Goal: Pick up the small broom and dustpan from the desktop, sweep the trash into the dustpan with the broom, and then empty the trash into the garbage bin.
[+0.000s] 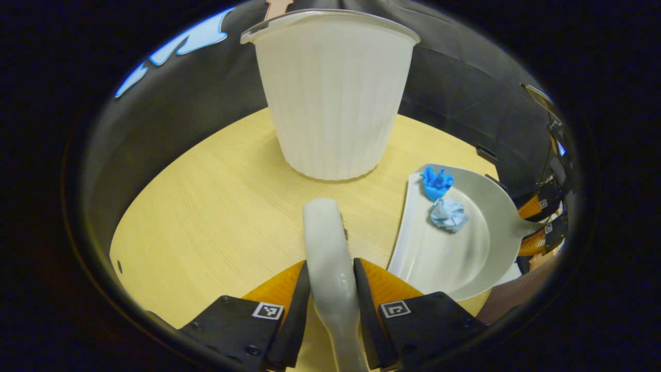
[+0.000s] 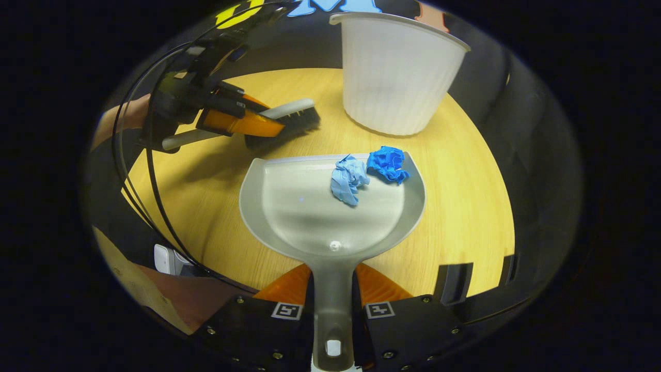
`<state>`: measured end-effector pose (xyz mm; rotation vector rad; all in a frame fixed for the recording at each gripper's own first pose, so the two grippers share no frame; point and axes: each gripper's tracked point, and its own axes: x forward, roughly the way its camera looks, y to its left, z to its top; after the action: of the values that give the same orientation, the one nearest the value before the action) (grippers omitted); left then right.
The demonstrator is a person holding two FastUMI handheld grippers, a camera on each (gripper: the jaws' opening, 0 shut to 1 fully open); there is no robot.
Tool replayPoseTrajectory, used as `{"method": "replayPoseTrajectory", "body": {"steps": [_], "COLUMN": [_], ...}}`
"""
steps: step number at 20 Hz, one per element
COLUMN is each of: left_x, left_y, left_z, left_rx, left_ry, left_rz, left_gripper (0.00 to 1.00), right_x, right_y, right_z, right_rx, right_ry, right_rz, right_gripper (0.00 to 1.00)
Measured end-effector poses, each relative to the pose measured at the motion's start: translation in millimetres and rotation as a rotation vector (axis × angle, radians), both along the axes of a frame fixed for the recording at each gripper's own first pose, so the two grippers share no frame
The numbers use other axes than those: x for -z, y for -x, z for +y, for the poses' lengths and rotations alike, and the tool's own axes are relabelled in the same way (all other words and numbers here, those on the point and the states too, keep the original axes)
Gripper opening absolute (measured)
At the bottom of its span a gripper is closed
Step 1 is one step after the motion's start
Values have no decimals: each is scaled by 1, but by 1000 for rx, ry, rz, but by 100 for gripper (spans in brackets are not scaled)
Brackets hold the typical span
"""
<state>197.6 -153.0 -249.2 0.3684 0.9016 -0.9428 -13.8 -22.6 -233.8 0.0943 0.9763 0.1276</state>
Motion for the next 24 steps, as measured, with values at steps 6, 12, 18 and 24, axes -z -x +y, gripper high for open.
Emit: {"method": "replayPoseTrajectory", "body": {"steps": [6,12,18,24], "left_x": [10,12,9,-17], "left_y": [7,4,-26,-88], "left_z": [24,34,45,59], "left_rx": [-17,-58,-133,-219], "left_ry": [-16,6,18,24], "left_rz": [-12,5,22,15], "left_gripper": [55,55,55,55], "right_x": [-35,-124,-183,-247], "right_y": [-9,-8,-29,-54], "right_z": [-12,-61,-78,-72], "right_rx": [42,54,58,2], "right_ry": [17,-24,-27,-28], "right_rz": [-2,-25,-70,-111], "right_gripper": [30,30,30,30]}}
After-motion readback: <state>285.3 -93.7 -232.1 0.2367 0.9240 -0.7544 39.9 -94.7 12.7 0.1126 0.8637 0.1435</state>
